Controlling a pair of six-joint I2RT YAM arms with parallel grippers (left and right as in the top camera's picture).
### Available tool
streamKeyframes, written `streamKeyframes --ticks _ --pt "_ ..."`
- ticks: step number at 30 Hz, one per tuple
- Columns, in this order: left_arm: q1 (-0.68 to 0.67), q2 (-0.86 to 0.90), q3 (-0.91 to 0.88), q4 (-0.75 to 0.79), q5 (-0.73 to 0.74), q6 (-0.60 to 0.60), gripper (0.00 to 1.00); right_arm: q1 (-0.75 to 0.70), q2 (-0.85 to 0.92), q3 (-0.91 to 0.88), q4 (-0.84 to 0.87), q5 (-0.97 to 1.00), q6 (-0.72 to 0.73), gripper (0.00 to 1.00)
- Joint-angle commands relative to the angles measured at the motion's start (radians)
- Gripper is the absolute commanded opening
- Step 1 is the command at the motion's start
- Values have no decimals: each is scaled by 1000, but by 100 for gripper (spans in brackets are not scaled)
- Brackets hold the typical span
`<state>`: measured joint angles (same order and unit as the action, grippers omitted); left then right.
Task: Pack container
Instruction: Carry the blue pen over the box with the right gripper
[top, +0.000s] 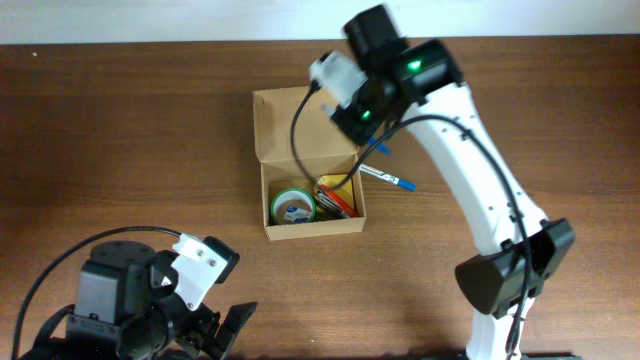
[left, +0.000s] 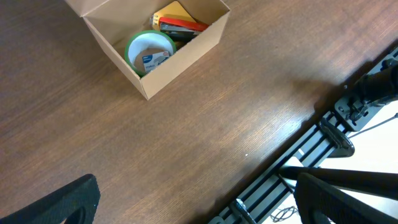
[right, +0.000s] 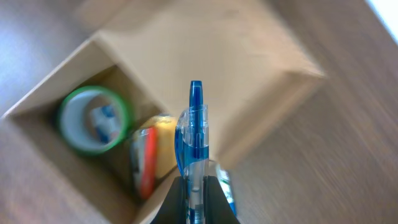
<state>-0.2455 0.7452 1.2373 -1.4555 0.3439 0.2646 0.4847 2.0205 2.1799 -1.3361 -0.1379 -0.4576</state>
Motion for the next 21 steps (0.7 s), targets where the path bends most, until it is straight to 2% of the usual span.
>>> streamKeyframes --ticks 1,6,11,15,21 --pt "0 0 11 0 18 -10 100 50 -3 -50 -11 -40 -163 4" --pt "0 -1 11 0 18 -10 100 93 -2 -157 -5 -46 -315 4" --pt "0 -1 11 0 18 -10 99 98 -2 -233 36 -55 -322 4" --pt "0 -1 11 0 18 -10 100 98 -2 -277 66 -120 -408 4" --pt "0 -1 11 0 18 -10 100 98 -2 -297 126 -121 -410 4"
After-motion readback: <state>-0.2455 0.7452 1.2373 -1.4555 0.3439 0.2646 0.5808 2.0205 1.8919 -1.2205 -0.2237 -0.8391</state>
